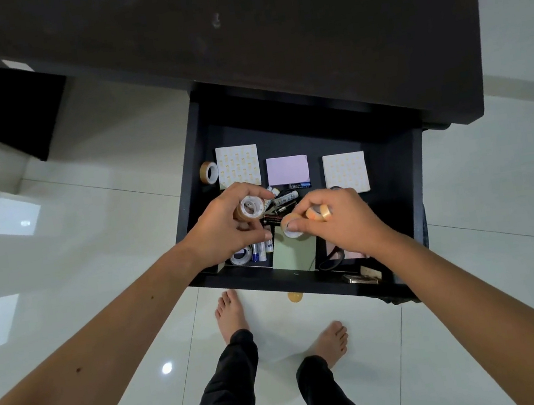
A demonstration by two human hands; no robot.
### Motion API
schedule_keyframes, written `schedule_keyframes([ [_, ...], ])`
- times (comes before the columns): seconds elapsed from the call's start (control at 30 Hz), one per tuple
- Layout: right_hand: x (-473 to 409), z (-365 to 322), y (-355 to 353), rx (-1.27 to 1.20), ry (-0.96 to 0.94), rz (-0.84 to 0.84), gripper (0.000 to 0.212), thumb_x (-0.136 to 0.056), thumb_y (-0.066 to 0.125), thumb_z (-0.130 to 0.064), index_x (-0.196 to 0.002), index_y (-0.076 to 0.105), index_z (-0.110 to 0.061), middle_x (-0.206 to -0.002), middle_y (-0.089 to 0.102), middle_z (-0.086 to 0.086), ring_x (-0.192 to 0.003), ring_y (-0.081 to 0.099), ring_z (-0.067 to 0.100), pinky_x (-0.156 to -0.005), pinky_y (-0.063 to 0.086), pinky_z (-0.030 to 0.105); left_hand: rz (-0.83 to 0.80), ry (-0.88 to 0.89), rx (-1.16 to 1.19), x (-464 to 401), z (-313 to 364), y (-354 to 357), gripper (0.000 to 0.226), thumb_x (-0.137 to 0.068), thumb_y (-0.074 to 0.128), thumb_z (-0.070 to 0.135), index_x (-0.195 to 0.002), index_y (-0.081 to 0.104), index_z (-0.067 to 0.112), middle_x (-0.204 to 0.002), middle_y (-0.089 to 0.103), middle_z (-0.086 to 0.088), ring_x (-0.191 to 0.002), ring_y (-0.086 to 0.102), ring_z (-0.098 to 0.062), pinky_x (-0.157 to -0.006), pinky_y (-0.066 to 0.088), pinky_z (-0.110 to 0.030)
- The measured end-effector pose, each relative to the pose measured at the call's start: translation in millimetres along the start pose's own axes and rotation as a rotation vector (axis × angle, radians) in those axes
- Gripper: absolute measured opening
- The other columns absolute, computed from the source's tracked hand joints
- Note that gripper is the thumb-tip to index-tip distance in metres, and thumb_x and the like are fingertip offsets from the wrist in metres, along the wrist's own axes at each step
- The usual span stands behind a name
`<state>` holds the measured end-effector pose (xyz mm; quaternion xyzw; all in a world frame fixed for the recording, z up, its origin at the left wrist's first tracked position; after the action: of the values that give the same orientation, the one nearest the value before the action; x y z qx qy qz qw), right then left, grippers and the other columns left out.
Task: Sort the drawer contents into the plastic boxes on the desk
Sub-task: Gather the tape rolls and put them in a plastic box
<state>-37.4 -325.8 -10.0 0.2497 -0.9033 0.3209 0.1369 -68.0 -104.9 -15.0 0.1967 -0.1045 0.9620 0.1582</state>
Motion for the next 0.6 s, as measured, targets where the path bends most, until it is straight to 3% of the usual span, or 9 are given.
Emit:
schedule_keyframes([
  [0.1, -0.4, -9.4, -3.6, -0.141, 0.027, 0.013, 0.016, -0.083, 0.088, -0.037, -0.094, 0.081, -0.027, -0.083, 0.076, -0.005, -0.075, 0.068, 0.011, -0.070, 0.053, 0.021, 0.009, 0.050, -0.050, -0.4, 8.4, 1.2, 0.058, -0.078, 0.091, 0.000, -0.122, 0.068, 0.029, -0.121, 0.061, 0.003, -0.083, 0.075, -0.024, -0.084, 0.065, -0.031],
  [0.2, -2.8, -15.1, -2.9, -0.221, 0.044, 0.011, 0.017, -0.083, 0.087, -0.039, -0.096, 0.081, -0.029, -0.086, 0.077, -0.001, -0.072, 0.066, 0.010, -0.070, 0.054, 0.024, 0.026, 0.120, -0.089, -2.1, 15.6, 3.0, 0.056, -0.074, 0.095, 0.007, -0.119, 0.069, 0.028, -0.125, 0.061, 0.005, -0.088, 0.074, -0.023, -0.082, 0.063, -0.027],
  [0.37, -7.4, -22.6, -4.8, -0.272, 0.055, 0.012, 0.018, -0.085, 0.086, -0.038, -0.096, 0.081, -0.024, -0.079, 0.074, 0.000, -0.066, 0.062, 0.005, -0.064, 0.050, 0.019, 0.098, 0.252, -0.180, -5.9, 21.3, 1.2, 0.055, -0.069, 0.099, 0.023, -0.118, 0.073, 0.025, -0.118, 0.065, 0.005, -0.113, 0.064, -0.019, -0.098, 0.055, -0.033],
  [0.5, -11.0, -25.7, -5.6, -0.296, 0.069, 0.008, 0.021, -0.084, 0.086, -0.038, -0.095, 0.081, -0.021, -0.078, 0.074, 0.003, -0.064, 0.061, 0.006, -0.062, 0.049, 0.020, 0.115, 0.268, -0.158, -8.5, 22.1, -2.8, 0.055, -0.072, 0.098, 0.022, -0.122, 0.075, 0.025, -0.117, 0.064, 0.003, -0.111, 0.064, -0.020, -0.096, 0.054, -0.027],
  [0.6, -13.3, -29.1, -5.6, -0.336, 0.071, -0.009, 0.024, -0.084, 0.085, -0.038, -0.097, 0.081, -0.019, -0.073, 0.070, -0.006, -0.059, 0.057, 0.004, -0.061, 0.047, 0.019, 0.112, 0.281, -0.147, -7.2, 23.2, -5.2, 0.054, -0.074, 0.096, 0.021, -0.123, 0.075, 0.026, -0.116, 0.063, 0.003, -0.108, 0.063, -0.020, -0.094, 0.053, -0.023],
])
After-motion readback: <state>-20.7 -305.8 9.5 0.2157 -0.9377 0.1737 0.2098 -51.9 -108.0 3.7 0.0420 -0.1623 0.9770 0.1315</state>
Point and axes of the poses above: each hand's wrist, its own x-axis away from the middle knuckle, its own y-axis out of the palm, z = x × y, the point moved 4 cm from there along -x, towards the middle knuckle
